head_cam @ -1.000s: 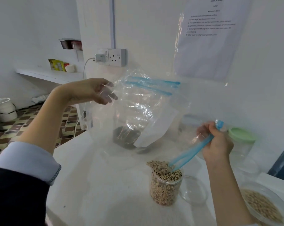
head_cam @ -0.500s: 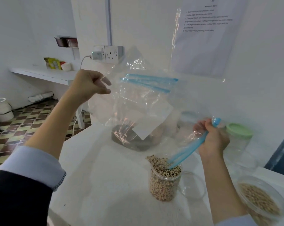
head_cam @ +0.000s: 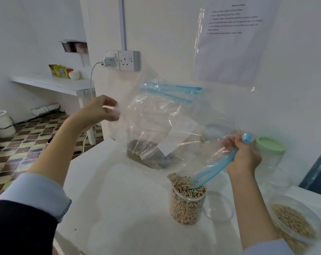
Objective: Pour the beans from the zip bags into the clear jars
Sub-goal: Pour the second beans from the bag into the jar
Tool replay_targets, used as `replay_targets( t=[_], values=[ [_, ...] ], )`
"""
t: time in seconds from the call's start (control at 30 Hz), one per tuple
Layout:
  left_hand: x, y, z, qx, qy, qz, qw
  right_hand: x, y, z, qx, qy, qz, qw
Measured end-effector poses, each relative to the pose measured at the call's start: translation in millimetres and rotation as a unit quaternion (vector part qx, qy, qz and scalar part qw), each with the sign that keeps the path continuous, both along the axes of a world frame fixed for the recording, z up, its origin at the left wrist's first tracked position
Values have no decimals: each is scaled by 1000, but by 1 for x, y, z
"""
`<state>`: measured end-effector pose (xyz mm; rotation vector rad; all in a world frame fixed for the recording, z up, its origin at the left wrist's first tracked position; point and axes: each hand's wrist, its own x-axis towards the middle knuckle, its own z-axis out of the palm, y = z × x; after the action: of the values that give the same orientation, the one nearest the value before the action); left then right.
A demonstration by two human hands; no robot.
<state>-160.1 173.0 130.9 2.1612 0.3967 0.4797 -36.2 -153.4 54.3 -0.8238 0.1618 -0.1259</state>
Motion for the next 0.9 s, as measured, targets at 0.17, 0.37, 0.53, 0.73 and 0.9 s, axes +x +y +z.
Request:
replay_targets(
  t=[0.17,0.37,0.53,0.73,0.9],
  values=[
    [5,-8,-2,101,-98,101,985,-4,6,3,-10,-9,-7,1000],
    [12,-8,-1,157,-33,106,981,-7,10,7,-23,-20,-12,999],
    [13,-10,-6,47,-69,66,994,-8,9,7,-21,-14,-6,1000],
    [12,-6,-9,4,-95,32,995,-9,8,8,-27,-9,-9,1000],
    [18,-7,-17,61,-56,37,996,-10,9,9,-37,-9,-13,999]
  ],
)
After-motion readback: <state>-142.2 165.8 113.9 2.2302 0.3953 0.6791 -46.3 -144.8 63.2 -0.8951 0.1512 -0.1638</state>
